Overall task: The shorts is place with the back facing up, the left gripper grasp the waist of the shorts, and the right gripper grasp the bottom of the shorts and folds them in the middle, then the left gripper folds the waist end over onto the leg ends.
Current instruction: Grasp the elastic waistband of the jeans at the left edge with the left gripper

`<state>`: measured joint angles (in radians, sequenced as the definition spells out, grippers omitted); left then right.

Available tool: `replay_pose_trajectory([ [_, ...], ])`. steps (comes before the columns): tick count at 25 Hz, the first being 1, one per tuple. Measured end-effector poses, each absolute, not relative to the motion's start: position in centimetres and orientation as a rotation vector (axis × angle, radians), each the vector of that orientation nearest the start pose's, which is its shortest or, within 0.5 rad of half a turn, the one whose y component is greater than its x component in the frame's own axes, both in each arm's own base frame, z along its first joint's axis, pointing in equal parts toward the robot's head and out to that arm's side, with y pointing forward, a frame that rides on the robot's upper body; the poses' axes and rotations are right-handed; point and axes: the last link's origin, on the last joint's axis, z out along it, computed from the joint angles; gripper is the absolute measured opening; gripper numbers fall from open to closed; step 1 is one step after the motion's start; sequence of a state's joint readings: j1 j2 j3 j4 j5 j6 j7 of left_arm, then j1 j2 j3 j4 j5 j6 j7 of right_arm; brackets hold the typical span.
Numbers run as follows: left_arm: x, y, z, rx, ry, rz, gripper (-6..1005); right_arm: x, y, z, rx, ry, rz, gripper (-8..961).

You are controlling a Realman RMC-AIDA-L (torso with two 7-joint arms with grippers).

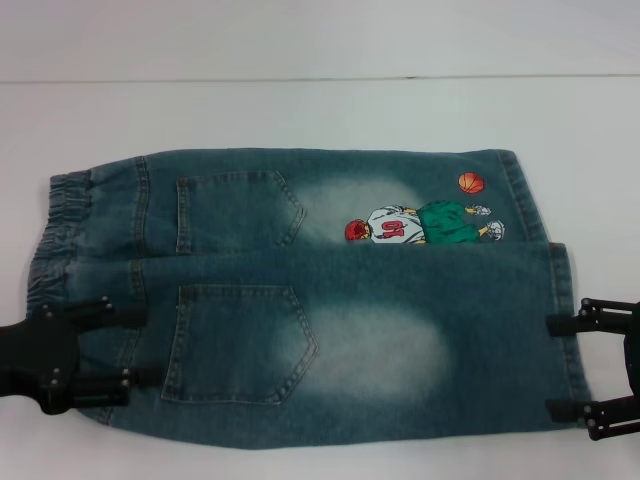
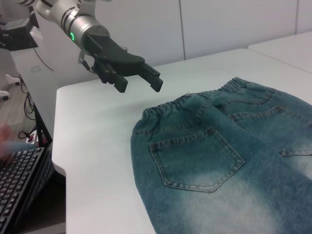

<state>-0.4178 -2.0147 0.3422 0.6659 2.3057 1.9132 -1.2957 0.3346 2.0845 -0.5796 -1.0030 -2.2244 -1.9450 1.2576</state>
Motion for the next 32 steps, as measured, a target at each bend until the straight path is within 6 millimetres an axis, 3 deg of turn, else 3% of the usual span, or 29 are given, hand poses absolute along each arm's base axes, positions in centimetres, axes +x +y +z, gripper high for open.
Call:
replay_pose_trajectory([
  [14, -32.0, 25.8, 5.1, -2.769, -0.777, -0.7, 834, 29.9, 25.1, 5.3, -2.908, 0.398, 0.471, 941],
  [23, -33.5, 25.7, 9.0, -2.614, -1.015, -0.405, 834, 30.1, 25.1, 5.5, -2.895, 0.403, 0.469, 941],
  [32, -34.6, 25.3, 9.3, -2.515, -1.15, -0.141, 833, 30.2, 25.6, 5.7, -2.868, 0.403, 0.456, 941],
])
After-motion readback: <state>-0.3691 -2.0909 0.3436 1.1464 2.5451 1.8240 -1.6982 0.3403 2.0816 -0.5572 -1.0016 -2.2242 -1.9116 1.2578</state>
